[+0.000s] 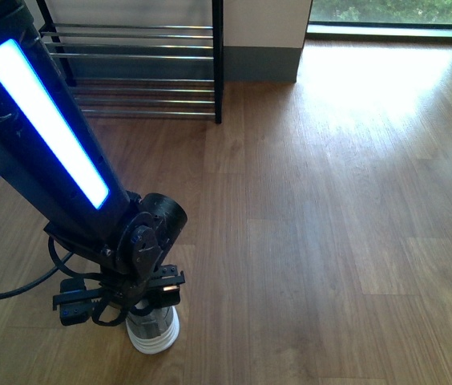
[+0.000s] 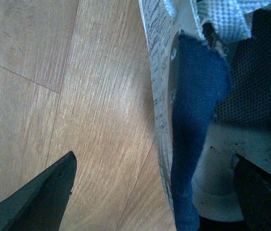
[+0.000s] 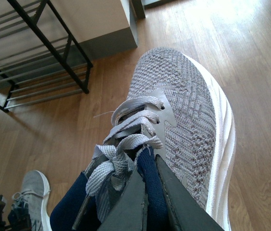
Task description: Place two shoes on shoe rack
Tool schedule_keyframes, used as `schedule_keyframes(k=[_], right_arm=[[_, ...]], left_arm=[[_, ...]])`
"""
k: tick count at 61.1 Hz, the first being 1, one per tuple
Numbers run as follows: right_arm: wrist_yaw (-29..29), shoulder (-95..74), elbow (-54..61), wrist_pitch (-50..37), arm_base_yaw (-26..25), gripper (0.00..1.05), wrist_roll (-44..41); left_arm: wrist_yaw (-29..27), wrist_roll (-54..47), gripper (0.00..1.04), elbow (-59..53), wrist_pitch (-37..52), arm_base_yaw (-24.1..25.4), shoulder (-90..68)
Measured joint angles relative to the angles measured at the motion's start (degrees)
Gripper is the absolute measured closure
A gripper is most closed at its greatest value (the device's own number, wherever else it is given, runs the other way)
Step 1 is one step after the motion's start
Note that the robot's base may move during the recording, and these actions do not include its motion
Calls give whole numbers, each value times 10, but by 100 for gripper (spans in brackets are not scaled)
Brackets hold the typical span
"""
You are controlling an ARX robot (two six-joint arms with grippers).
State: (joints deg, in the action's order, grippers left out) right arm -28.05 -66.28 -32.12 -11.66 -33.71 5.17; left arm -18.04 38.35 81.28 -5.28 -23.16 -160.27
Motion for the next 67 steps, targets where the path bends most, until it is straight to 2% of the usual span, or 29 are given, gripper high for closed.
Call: schedule_keyframes(k=[7,29,43,54,67], right_arm=[[2,0,0,0,0,103,0],[0,0,0,0,0,103,0],[0,0,0,0,0,103,0],[0,0,0,0,0,103,0],[0,0,0,0,0,103,0]], left_arm=[[-2,-2,10,15,-1,0,-12],[-1,-8,69,30,-1,-3,-22],[-16,-22,102,-2,18,-5,0],[-52,-86,103,-68,65,-5,68],[-74,-187,103,-205,164,10,240]])
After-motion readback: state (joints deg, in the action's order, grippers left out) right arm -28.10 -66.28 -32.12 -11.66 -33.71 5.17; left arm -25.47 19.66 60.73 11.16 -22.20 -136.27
